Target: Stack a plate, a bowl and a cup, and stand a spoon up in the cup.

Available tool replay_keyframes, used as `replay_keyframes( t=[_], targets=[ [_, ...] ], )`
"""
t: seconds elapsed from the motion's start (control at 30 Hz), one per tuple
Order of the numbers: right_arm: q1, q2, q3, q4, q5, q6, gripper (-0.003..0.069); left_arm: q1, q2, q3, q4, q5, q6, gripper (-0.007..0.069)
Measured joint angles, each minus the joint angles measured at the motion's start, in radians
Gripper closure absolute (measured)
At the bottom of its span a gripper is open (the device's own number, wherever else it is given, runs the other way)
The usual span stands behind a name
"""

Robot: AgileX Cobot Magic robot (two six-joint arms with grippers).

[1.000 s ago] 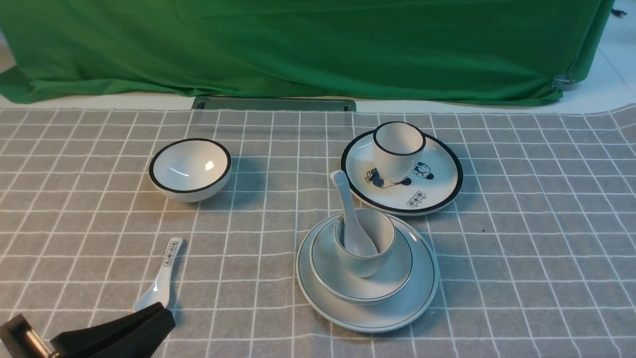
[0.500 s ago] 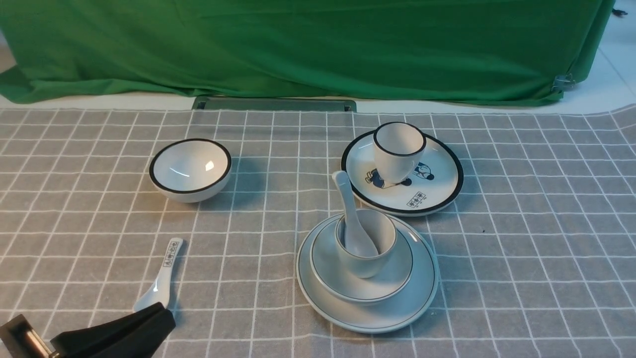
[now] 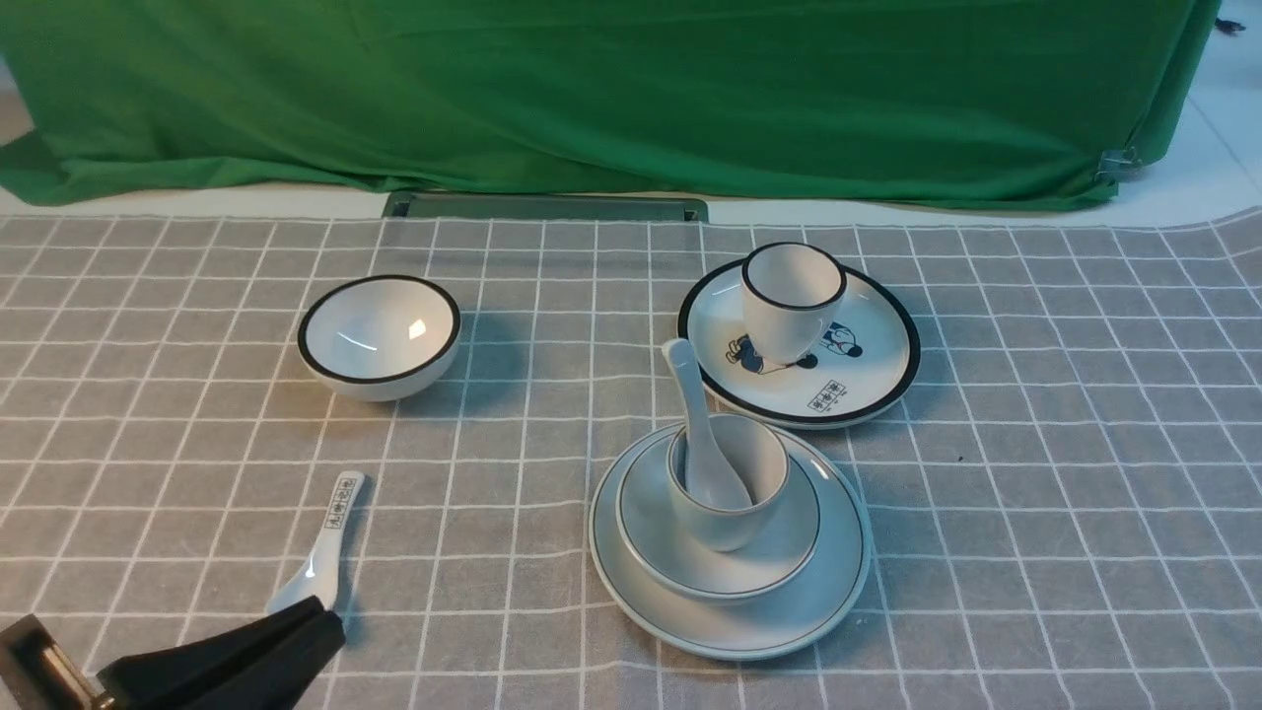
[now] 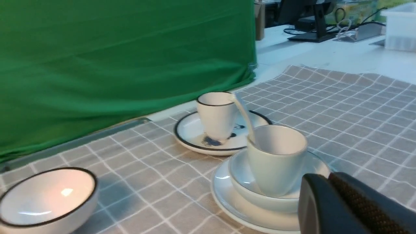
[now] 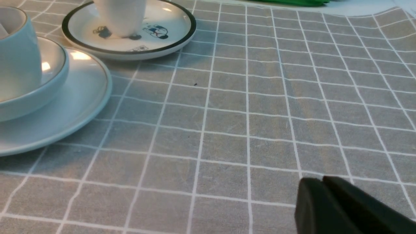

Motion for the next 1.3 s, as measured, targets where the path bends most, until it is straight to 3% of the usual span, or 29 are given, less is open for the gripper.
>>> replay_keyframes(
  t=[0.1, 0.23, 0.4, 0.6, 0.73, 1.3],
  targets=[
    [0.0, 0.0, 0.0, 0.0, 0.0, 0.0, 0.0585, 0.116, -0.045, 0.0, -0.14, -0.007, 0.027, 0.0613],
    [0.0, 0.0, 0.0, 0.0, 0.0, 0.0, 0.0573, 0.317, -0.133, 0.0, -0.079, 0.072, 0.012, 0.0613],
    [0.0, 0.0, 0.0, 0.0, 0.0, 0.0, 0.057, 0.556, -0.271, 0.0, 0.025, 0.24, -0.101, 0.0613],
    [0.0, -0.001, 0.0, 0.0, -0.001, 0.0, 0.0561, 0.771, -0.438, 0.0, 0.099, 0.608, -0.195, 0.0613],
    [0.0, -0.001, 0.0, 0.0, 0.001, 0.0, 0.0551, 0.805, -0.44, 0.0, 0.101, 0.681, -0.215, 0.0613],
    [0.0, -0.002, 0.0, 0.0, 0.001, 0.0, 0.0512, 0.807, -0.44, 0.0, 0.104, 0.674, -0.223, 0.0612]
  ],
)
